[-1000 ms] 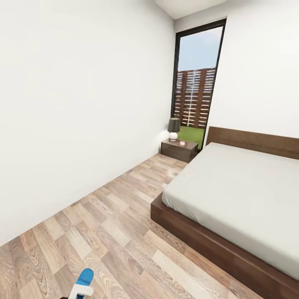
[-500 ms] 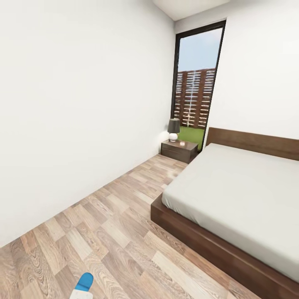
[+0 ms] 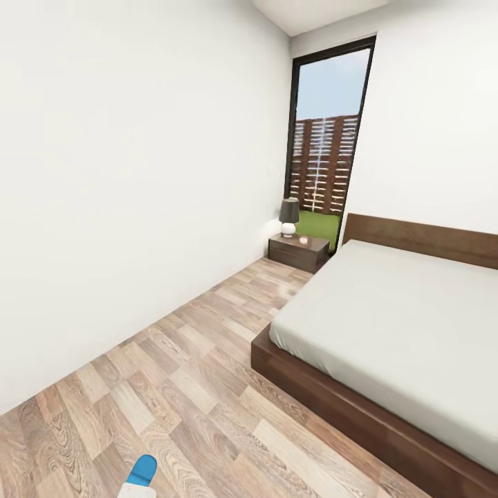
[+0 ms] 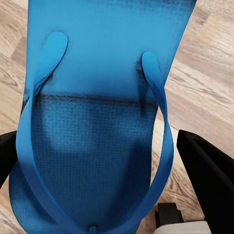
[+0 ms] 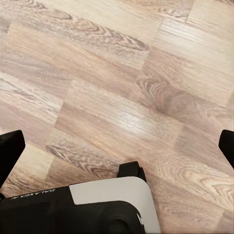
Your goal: In the bedroom, move the book from the bed onto either nightstand, and place the two sandals side by side next to the bed.
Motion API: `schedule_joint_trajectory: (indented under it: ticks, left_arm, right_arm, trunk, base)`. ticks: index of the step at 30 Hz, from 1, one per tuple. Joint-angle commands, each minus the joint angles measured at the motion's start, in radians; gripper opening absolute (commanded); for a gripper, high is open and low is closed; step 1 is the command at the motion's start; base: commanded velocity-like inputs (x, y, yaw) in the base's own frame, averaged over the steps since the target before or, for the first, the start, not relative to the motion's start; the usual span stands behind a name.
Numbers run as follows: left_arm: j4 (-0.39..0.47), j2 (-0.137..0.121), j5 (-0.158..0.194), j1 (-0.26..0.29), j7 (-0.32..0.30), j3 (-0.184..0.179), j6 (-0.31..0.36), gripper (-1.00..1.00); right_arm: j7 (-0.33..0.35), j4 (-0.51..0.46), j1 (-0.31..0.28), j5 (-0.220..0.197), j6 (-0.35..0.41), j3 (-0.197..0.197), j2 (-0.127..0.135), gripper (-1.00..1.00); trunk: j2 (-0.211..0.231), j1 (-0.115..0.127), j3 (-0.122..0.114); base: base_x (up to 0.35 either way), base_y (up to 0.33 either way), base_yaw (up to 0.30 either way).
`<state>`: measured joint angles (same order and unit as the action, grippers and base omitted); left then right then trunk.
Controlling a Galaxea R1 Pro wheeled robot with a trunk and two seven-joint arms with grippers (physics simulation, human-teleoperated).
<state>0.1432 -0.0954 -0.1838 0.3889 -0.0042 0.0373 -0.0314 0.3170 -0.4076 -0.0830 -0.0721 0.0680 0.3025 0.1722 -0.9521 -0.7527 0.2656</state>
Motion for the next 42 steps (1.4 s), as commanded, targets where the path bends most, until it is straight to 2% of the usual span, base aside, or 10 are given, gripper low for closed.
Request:
schedule_joint_trajectory:
  ticks: [1,9,17,42]
  left_arm:
    - [-0.001,0.0,-0.01,0.001,-0.002,0.004,-0.003,-1.0]
    - [-0.001,0.001,-0.01,0.001,-0.002,0.004,-0.002,-1.0]
    - [-0.001,0.003,-0.01,0.001,-0.002,0.003,-0.002,-1.0]
    - [-0.001,0.003,-0.011,0.001,-0.002,0.003,-0.002,-1.0]
  right_arm:
    - [0.007,-0.001,-0.001,-0.008,0.007,0.006,0.0,1.0]
    - [0.008,0.001,-0.001,-0.007,0.007,0.006,0.0,1.0]
    - [0.008,0.001,-0.001,-0.006,0.007,0.005,-0.001,1.0]
    - [0.008,0.001,-0.001,-0.005,0.007,-0.003,-0.004,1.0]
  trunk:
    - [0.006,0.004,-0.002]
    - [0.062,0.035,-0.027]
    - [0.062,0.035,-0.027]
    - [0.069,0.038,-0.03]
  base:
    - [0.0,0.0,-0.005]
    - [0.0,0.0,-0.052]
    - [0.0,0.0,-0.178]
    - [0.0,0.0,-0.29]
